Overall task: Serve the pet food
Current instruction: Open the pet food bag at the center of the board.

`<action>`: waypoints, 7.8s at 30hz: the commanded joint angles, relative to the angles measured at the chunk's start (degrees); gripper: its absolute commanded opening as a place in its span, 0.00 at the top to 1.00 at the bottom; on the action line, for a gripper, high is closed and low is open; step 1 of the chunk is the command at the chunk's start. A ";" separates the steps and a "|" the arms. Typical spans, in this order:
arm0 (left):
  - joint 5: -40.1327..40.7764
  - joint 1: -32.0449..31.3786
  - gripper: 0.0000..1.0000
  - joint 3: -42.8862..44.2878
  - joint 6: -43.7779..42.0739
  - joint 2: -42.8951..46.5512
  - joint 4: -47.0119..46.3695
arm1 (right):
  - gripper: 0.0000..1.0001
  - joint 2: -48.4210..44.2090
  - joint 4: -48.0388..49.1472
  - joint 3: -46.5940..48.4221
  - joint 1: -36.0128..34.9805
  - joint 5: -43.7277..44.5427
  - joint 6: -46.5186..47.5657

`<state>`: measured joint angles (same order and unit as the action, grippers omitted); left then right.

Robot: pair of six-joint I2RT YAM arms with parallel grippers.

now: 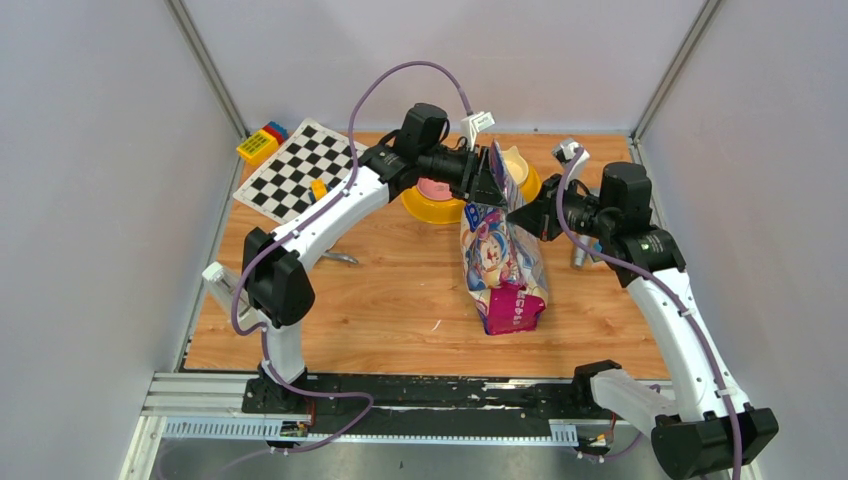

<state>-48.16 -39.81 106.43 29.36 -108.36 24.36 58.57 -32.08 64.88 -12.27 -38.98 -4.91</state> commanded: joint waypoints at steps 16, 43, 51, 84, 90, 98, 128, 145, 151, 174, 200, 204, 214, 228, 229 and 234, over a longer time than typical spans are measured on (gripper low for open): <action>0.59 0.17 1.00 0.71 -0.18 0.41 -0.36 | 1.00 0.21 -2.02 1.23 0.94 1.97 -0.82; 15.69 -2.37 1.00 3.30 -3.09 0.52 8.71 | 1.00 4.88 -9.72 7.83 -13.11 37.55 12.03; 17.39 -2.55 1.00 4.46 -2.94 0.37 10.55 | 1.00 3.57 -7.42 6.20 -13.96 45.42 14.01; 7.32 9.29 0.31 25.84 -0.86 -10.86 7.30 | 0.56 20.50 7.03 20.00 0.01 17.41 -3.71; 7.10 9.20 0.31 23.43 1.53 -10.07 6.06 | 0.54 20.38 8.86 16.99 -0.05 9.13 -5.54; 8.38 8.94 0.32 23.60 1.37 -9.90 6.35 | 0.54 21.37 9.63 14.96 -0.09 7.73 -6.78; 8.56 6.86 0.72 25.87 2.39 -11.45 7.04 | 0.53 20.13 9.40 14.09 -0.59 10.92 -5.93; 11.12 6.89 0.69 25.67 1.67 -12.13 8.64 | 0.53 19.18 9.14 13.63 -0.60 11.16 -5.64; 11.02 6.91 0.69 25.17 1.66 -11.97 8.44 | 0.53 19.13 9.20 13.60 -0.61 10.81 -5.82; 11.15 6.85 0.89 23.08 1.69 -12.24 8.52 | 0.52 18.56 7.48 15.56 -0.65 11.30 -5.80; 8.29 6.90 1.00 21.19 3.39 -10.52 7.11 | 0.56 29.21 4.18 23.98 6.41 -1.89 -19.56; 8.35 6.86 1.00 21.03 3.37 -10.53 7.11 | 0.56 29.80 5.43 23.77 6.70 -4.96 -20.91; 8.58 6.73 1.00 21.34 3.41 -10.83 7.28 | 0.56 30.19 8.58 23.71 6.70 -10.12 -24.05; 8.62 6.01 1.00 21.44 3.04 -10.85 7.54 | 0.61 32.56 9.14 24.33 6.63 -10.60 -24.63; 8.50 5.92 1.00 21.45 3.02 -10.87 7.52 | 0.62 32.76 9.14 24.47 6.57 -10.56 -24.55; 8.42 5.65 1.00 21.45 2.88 -10.83 7.65 | 0.65 33.40 9.12 24.80 6.57 -10.97 -24.62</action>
<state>-38.92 -32.73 128.29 32.91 -120.66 30.24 91.64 -25.39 87.02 -5.45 -48.69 -28.93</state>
